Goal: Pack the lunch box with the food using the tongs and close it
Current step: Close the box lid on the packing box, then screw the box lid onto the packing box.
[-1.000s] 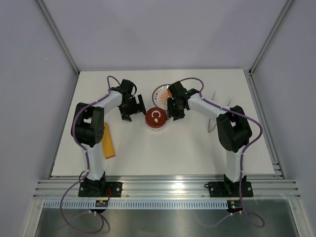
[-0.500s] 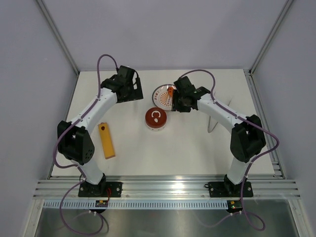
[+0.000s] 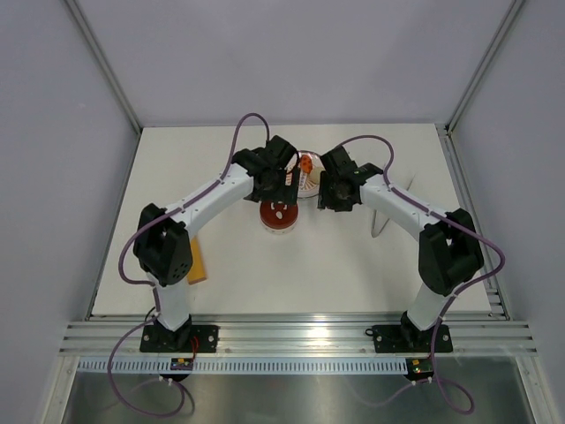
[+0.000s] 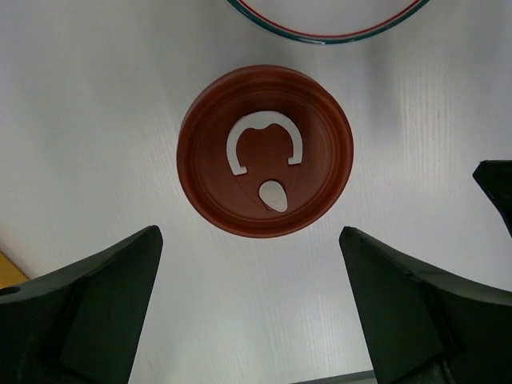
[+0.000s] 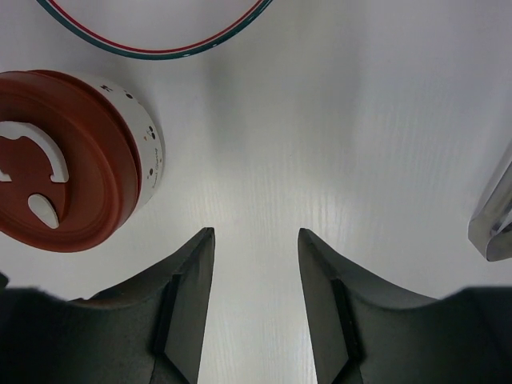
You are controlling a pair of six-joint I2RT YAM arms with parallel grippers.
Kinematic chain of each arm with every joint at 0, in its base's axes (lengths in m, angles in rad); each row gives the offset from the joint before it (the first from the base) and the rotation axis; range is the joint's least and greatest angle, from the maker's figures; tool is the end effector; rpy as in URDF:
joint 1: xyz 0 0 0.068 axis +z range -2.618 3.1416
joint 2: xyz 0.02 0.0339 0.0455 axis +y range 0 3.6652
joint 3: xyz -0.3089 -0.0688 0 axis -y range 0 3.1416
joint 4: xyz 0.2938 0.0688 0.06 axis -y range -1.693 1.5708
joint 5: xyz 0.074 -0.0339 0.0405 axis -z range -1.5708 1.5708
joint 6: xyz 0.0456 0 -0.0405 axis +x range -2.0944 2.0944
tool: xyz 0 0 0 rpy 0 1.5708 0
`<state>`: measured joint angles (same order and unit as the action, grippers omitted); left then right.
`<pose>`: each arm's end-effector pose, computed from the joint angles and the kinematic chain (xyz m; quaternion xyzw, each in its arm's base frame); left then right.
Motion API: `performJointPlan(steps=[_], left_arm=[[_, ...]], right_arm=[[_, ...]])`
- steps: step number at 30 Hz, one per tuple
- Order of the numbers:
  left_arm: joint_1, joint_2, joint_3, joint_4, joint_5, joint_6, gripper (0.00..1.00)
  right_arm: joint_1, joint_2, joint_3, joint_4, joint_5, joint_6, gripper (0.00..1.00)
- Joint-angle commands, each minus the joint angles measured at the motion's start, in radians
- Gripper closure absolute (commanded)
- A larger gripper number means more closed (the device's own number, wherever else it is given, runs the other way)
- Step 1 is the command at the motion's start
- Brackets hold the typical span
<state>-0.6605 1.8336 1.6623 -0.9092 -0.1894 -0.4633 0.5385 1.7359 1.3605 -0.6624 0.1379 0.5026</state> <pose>0.3653 -0.2729 0.3160 0.0722 0.9633 -0.0511 0.2533 0.3695 0.2134 0.2637 0.0009 0.9626 0.0730 0.2610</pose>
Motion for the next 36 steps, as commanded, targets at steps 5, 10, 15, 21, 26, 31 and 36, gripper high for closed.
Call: performJointPlan(steps=[5, 10, 15, 21, 26, 31, 36], left_arm=[[-0.028, 0.073, 0.077, -0.017, -0.007, -0.018, 0.02], [-0.028, 0.147, 0.132, -0.022, -0.008, -0.028, 0.03], [-0.025, 0.155, 0.126, 0.004, -0.016, -0.04, 0.07], [0.015, 0.145, 0.113, 0.053, 0.031, -0.043, 0.09], [0.027, 0.18, 0.143, 0.04, 0.053, -0.035, 0.09], [0.027, 0.208, 0.091, 0.067, 0.073, -0.04, 0.09], [0.027, 0.269, 0.082, 0.07, 0.065, -0.035, 0.09]], right_arm=[[-0.003, -0.075, -0.035, 0.018, 0.015, 0.013, 0.46], [-0.003, -0.09, -0.058, 0.017, 0.022, 0.011, 0.46], [-0.003, -0.127, -0.089, 0.026, 0.02, 0.013, 0.47], [-0.003, -0.125, -0.098, 0.026, 0.008, 0.011, 0.48], [-0.002, -0.118, -0.09, 0.024, 0.008, 0.011, 0.48], [-0.003, -0.104, -0.09, 0.027, 0.005, 0.011, 0.49], [-0.003, -0.098, -0.092, 0.029, -0.008, 0.016, 0.49]])
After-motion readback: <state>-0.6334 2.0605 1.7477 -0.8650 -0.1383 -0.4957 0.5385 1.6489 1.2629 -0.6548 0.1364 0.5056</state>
